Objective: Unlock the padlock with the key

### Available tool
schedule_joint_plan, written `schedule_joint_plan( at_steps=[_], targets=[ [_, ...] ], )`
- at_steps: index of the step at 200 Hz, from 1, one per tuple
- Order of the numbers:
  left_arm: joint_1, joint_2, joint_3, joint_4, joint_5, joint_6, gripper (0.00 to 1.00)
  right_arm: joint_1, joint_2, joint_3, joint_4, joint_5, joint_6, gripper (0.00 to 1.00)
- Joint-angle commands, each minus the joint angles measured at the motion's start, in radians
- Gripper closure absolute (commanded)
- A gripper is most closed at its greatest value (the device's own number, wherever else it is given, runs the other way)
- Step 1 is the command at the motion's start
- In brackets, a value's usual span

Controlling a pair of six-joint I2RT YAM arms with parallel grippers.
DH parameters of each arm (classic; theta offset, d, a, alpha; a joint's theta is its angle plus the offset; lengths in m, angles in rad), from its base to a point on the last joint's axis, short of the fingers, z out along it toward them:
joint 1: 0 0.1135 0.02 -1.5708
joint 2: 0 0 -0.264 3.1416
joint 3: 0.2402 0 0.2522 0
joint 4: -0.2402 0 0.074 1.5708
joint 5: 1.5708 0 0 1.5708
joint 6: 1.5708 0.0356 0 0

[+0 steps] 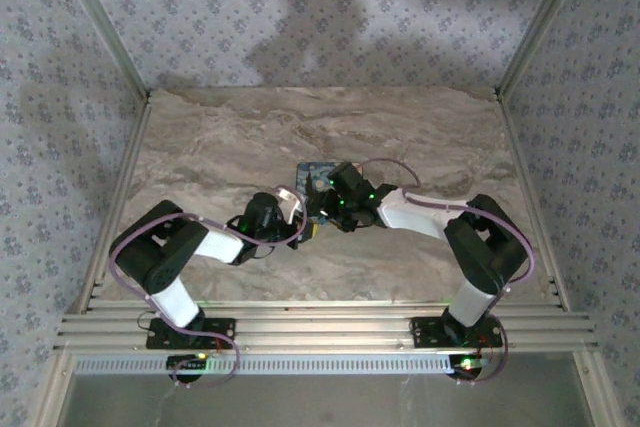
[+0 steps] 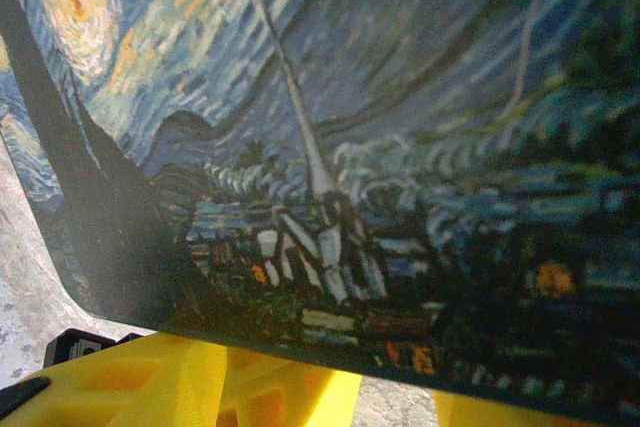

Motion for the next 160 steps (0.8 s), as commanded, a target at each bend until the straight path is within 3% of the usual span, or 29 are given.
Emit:
schedule_joint_plan(
  at_steps=[1, 63, 160],
  targets=[
    [-0.005, -0.022, 0.019, -0.004, -0.001, -0.008, 1.00, 0.011, -0.004, -0.014, -0.022, 0.050, 0.027, 0.44],
    [-0.004, -0.012, 0.005, 0.074, 0.033, -0.128, 1.00, 0.050, -0.050, -0.076, 0.018, 0.162, 0.097, 0.49],
    [-0.004, -0.008, -0.014, 0.131, 0.086, -0.181, 1.00, 0.059, -0.016, -0.077, 0.085, 0.196, 0.121, 0.50]
  ],
)
